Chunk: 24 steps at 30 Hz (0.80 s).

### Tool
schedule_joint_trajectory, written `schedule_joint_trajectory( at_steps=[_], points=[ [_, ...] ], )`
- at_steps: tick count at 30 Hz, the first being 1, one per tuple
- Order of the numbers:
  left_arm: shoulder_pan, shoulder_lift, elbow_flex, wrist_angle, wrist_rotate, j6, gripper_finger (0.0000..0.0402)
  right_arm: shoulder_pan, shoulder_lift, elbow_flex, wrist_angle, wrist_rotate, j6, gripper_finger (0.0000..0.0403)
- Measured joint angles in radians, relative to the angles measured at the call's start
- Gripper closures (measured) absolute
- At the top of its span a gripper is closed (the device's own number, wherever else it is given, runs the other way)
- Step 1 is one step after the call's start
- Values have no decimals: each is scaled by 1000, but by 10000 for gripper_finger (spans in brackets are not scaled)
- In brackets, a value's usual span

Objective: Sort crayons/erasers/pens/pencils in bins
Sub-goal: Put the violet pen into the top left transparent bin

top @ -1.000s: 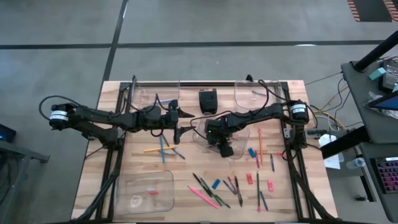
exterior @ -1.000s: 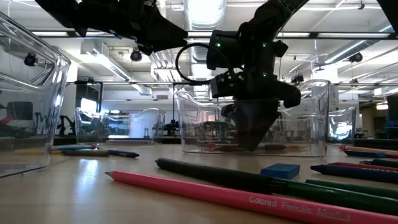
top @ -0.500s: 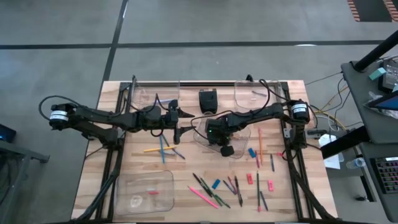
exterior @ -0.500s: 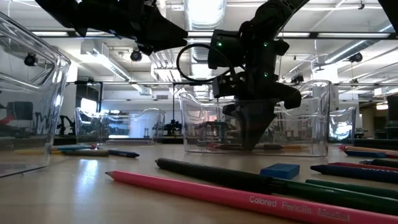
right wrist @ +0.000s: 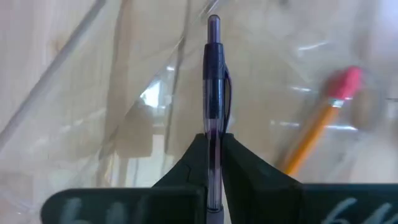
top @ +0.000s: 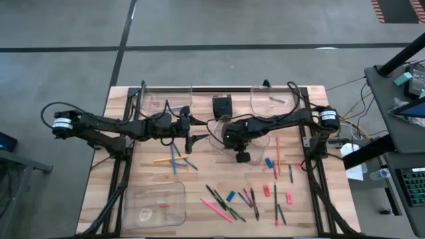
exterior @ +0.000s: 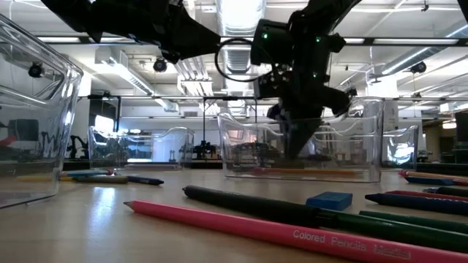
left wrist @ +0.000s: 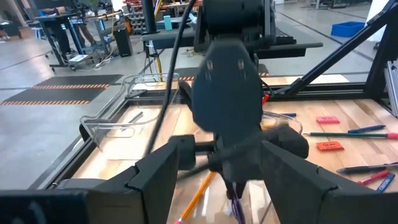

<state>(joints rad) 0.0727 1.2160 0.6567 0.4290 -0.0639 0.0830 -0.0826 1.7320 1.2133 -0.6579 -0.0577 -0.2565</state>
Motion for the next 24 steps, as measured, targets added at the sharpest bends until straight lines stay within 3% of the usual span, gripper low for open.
schedule_joint_trajectory(
  at_steps=[12, 24],
  points=[
    [0, -1, 0, 6, 0, 1, 193, -3, -85, 1, 2, 78, 101, 389],
    [-1, -1, 0, 6, 7, 2, 193, -24, -251, 4, 5, 171, 160, 389]
  ],
)
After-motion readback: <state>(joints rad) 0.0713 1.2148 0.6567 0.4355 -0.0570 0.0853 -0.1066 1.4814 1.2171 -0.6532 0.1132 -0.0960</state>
